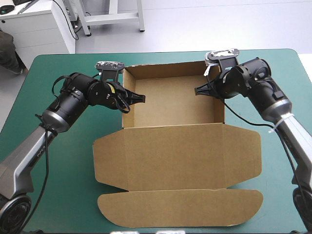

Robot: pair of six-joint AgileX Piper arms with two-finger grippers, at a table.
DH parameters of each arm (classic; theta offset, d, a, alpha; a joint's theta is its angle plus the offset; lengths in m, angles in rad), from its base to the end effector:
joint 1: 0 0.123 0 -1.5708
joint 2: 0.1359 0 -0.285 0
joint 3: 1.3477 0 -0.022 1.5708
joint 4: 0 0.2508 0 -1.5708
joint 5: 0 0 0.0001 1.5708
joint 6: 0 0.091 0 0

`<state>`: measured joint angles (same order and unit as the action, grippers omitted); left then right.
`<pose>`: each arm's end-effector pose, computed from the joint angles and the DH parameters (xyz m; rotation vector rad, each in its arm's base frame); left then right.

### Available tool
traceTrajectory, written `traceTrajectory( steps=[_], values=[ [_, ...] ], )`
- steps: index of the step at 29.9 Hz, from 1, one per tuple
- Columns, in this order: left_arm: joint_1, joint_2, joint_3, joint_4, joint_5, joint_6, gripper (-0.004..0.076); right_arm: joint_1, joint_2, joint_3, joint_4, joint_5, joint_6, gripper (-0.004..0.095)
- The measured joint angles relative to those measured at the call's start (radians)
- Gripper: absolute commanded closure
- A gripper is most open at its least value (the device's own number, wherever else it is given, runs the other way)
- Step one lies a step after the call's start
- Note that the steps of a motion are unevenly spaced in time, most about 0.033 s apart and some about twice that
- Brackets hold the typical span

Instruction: Fold the box

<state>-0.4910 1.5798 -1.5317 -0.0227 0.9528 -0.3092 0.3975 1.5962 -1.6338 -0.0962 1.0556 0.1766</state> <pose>0.3047 -0.1648 0.3647 0.2203 2.5116 -0.3615 0.3221 0.1270 0.3847 -0.2998 2.4806 0.1152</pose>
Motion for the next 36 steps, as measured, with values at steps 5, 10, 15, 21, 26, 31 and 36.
traceTrajectory(
  steps=[5, 10, 15, 21, 26, 31, 36],
  values=[
    [0.003, 0.063, 0.000, -0.002, 0.067, 0.040, 0.0724, -0.003, 0.089, 0.000, 0.059, 0.069, -0.019, 0.0923],
    [0.010, 0.126, 0.001, -0.013, 0.106, 0.055, 0.0724, -0.003, 0.160, 0.000, 0.090, 0.118, -0.025, 0.0923],
    [0.011, 0.169, 0.001, -0.017, 0.111, 0.072, 0.0725, -0.006, 0.206, 0.000, 0.096, 0.130, -0.035, 0.0923],
    [0.011, 0.206, 0.001, -0.016, 0.108, 0.087, 0.0724, -0.021, 0.254, 0.000, 0.120, 0.120, -0.047, 0.0922],
    [0.011, 0.226, 0.001, -0.015, 0.104, 0.102, 0.0552, -0.037, 0.291, -0.001, 0.140, 0.128, -0.055, 0.0769],
    [0.010, 0.230, 0.000, -0.007, 0.080, 0.140, 0.0218, -0.039, 0.302, -0.002, 0.170, 0.160, -0.105, 0.0242],
    [0.009, 0.230, 0.000, 0.003, 0.085, 0.140, 0.0119, -0.037, 0.303, -0.003, 0.196, 0.165, -0.116, 0.0014]
  ],
)
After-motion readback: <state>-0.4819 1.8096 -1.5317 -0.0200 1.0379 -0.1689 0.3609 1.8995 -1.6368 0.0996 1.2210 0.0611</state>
